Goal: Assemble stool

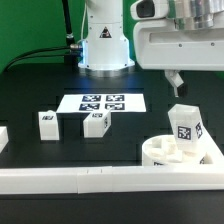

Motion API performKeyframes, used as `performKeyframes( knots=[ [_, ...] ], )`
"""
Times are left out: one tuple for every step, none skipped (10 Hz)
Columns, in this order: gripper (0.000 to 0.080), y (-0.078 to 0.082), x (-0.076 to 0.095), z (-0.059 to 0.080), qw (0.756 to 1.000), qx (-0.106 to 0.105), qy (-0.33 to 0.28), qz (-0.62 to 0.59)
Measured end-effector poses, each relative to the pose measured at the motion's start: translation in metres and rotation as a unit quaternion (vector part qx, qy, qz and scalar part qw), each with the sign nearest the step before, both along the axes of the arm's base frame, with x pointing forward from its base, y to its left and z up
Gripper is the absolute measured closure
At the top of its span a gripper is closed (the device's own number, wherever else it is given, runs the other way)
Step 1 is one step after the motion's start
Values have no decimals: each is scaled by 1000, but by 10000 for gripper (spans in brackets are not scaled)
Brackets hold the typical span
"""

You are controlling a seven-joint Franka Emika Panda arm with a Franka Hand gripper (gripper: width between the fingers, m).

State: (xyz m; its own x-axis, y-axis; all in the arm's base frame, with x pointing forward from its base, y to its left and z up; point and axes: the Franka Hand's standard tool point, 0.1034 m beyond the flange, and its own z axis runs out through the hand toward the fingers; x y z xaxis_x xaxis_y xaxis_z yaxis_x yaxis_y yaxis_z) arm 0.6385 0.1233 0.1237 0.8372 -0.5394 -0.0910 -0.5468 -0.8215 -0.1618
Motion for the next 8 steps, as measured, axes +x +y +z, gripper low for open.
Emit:
performKeyframes(
  knots=[
    [150, 1, 0, 0, 995, -1, -15, 99],
    [150, -2, -1, -4, 982, -1, -29, 186],
    [150, -3, -1, -4, 979, -2, -32, 201],
    [150, -3, -1, -4, 970, -2, -39, 240],
    [150, -4, -1, -5, 965, -3, -42, 258],
    [150, -4, -1, -5, 954, -4, -49, 297],
    [150, 0, -1, -11, 930, -22, -58, 361],
    [150, 3, -3, -14, 886, -36, -67, 457]
  ],
)
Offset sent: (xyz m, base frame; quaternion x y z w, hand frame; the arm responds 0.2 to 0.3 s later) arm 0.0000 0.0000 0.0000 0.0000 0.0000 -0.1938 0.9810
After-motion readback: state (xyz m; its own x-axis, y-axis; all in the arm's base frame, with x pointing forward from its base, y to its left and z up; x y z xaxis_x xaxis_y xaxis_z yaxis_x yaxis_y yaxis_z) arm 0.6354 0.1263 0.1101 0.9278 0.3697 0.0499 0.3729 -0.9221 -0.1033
